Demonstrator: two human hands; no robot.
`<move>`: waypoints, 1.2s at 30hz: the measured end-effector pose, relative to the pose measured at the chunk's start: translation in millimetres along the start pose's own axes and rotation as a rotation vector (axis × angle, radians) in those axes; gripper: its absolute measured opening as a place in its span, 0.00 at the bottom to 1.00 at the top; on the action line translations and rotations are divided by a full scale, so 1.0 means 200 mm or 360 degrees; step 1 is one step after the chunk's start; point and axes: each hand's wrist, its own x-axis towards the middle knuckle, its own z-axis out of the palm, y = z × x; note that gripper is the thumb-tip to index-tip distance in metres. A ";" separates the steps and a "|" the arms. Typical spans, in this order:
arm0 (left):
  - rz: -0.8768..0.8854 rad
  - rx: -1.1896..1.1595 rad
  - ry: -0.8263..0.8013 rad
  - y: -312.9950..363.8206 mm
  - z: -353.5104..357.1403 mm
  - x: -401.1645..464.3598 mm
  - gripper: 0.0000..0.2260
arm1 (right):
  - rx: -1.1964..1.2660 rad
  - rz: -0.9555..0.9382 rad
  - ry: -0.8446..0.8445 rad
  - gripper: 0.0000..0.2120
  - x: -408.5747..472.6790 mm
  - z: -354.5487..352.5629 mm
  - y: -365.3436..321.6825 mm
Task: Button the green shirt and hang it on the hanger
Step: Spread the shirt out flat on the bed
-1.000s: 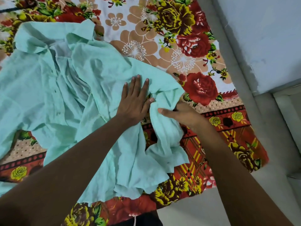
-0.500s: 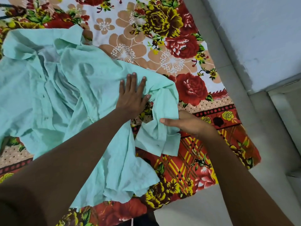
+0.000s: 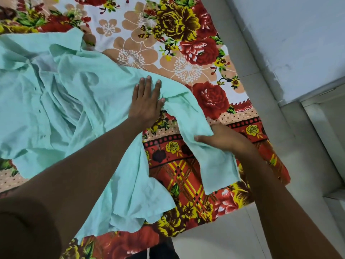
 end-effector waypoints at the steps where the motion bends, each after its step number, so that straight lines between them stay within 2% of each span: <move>1: -0.0005 -0.0057 -0.0015 0.00 -0.01 -0.01 0.31 | -0.0200 0.0047 0.0043 0.27 0.01 0.03 0.01; 3: -0.0007 -0.0215 -0.0005 0.01 -0.05 -0.04 0.32 | -0.0391 0.0147 0.0137 0.36 0.03 0.07 0.00; 5: -0.0023 -0.0341 0.0145 -0.01 -0.10 -0.12 0.30 | -0.0552 0.0242 0.0270 0.42 0.02 0.10 -0.07; 9: -0.0257 -0.0421 0.0529 -0.10 -0.20 -0.30 0.23 | -0.0740 0.0160 0.0872 0.35 -0.01 0.16 -0.37; 11: -0.0480 -0.0332 0.0639 -0.18 -0.24 -0.38 0.24 | -0.0674 -0.0085 0.1105 0.30 0.03 0.20 -0.54; 12: -0.0641 -0.0301 0.0635 -0.21 -0.26 -0.42 0.25 | -0.0579 -0.0285 0.1099 0.26 0.06 0.24 -0.62; 14: -0.0992 -0.0303 0.0579 -0.30 -0.29 -0.49 0.29 | -0.0224 -0.0715 0.0836 0.16 0.14 0.35 -0.78; 16: -0.1239 -0.0338 0.0566 -0.37 -0.31 -0.54 0.29 | 0.0001 -0.0984 0.0591 0.13 0.21 0.47 -0.91; 20: -0.1376 -0.0337 0.0654 -0.47 -0.33 -0.60 0.22 | -0.0095 -0.1223 0.0342 0.19 0.40 0.60 -1.12; 23: -0.1340 -0.0487 0.0572 -0.51 -0.34 -0.63 0.19 | -0.0498 -0.1358 0.0370 0.22 0.56 0.63 -1.20; 26: -0.1309 -0.0715 0.0646 -0.53 -0.34 -0.67 0.13 | -0.0876 -0.1372 0.0411 0.25 0.67 0.69 -1.19; 28: -0.1315 -0.0866 0.0661 -0.54 -0.36 -0.69 0.14 | -0.0988 -0.1371 0.0480 0.26 0.70 0.72 -1.15; 33: -0.1454 -0.1394 0.0928 -0.52 -0.40 -0.78 0.19 | -0.0800 -0.1278 0.0839 0.22 0.69 0.72 -1.30; 36: -0.1629 -0.1515 0.1097 -0.46 -0.44 -0.84 0.19 | -0.0779 -0.1052 0.0789 0.23 0.75 0.67 -1.48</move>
